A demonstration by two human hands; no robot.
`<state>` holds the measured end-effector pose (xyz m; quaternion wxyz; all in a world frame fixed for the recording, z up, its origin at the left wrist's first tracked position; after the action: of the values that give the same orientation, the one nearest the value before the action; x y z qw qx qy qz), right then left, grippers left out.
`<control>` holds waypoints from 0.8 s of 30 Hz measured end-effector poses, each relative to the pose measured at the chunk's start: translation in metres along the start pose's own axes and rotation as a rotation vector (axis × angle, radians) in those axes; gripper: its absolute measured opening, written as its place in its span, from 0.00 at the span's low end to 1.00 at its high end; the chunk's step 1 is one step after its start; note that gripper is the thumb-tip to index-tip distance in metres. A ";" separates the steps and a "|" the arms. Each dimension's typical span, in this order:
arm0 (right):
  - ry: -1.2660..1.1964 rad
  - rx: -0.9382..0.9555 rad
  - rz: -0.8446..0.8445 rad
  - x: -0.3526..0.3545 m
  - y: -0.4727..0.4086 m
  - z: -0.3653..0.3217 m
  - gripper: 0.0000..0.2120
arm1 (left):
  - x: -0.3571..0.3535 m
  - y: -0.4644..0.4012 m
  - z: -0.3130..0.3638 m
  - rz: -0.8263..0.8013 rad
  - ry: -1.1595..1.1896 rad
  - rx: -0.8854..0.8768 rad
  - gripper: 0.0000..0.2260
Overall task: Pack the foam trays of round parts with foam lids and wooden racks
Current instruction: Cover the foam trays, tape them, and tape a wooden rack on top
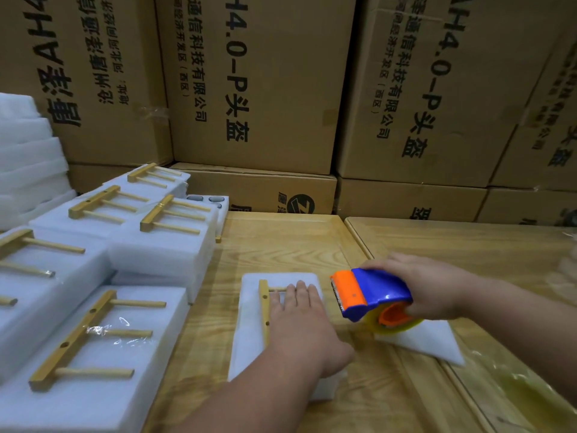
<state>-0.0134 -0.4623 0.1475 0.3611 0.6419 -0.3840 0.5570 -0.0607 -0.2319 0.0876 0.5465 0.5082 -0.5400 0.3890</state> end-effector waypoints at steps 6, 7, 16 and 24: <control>-0.057 0.043 -0.030 -0.012 0.001 0.001 0.46 | -0.002 0.000 0.002 0.007 0.008 0.018 0.42; -0.054 0.050 -0.027 -0.012 0.002 0.002 0.46 | -0.002 0.000 0.002 0.014 0.019 0.019 0.41; -0.068 0.091 0.039 -0.023 0.005 0.009 0.44 | 0.001 -0.019 0.004 0.081 -0.032 -0.051 0.45; -0.029 0.103 0.048 -0.023 0.004 0.012 0.45 | 0.000 -0.028 -0.010 0.125 0.000 -0.020 0.36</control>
<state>-0.0134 -0.4720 0.1231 0.3085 0.6582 -0.3755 0.5750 -0.0320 -0.2275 0.0849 0.5262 0.4683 -0.5745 0.4169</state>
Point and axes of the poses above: each hand's wrist, its own y-axis away from the middle knuckle, its own x-axis out of the back of the hand, z = x × y, the point moved 2 cm from there along -y, towards the middle knuckle, and after that the axes turned 11 degrees about -y, right-handed, at the moved point
